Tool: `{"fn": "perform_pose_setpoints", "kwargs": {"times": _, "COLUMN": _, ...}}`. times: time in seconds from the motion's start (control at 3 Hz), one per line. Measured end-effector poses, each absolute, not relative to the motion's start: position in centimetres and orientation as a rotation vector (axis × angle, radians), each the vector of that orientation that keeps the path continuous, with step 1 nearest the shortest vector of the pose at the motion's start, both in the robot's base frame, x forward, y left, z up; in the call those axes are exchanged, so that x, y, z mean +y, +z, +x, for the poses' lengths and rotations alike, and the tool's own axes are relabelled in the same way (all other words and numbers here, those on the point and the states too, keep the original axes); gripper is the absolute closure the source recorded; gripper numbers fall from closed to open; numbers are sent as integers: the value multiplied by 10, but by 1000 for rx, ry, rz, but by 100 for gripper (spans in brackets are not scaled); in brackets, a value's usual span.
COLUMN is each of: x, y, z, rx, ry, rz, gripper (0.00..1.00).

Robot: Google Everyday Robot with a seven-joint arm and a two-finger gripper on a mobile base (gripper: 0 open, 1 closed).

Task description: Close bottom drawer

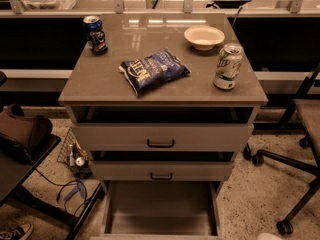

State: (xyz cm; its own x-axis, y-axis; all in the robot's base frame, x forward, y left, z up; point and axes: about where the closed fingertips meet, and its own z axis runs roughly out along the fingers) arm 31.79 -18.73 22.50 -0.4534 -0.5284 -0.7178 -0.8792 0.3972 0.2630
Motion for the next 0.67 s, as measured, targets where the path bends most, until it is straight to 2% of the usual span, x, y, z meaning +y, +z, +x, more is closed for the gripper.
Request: {"fn": "perform_pose_setpoints", "kwargs": {"times": 0.67, "x": -174, "y": 204, "z": 370, "rx": 2108, "ry": 850, "rz": -1225, "gripper": 100}}
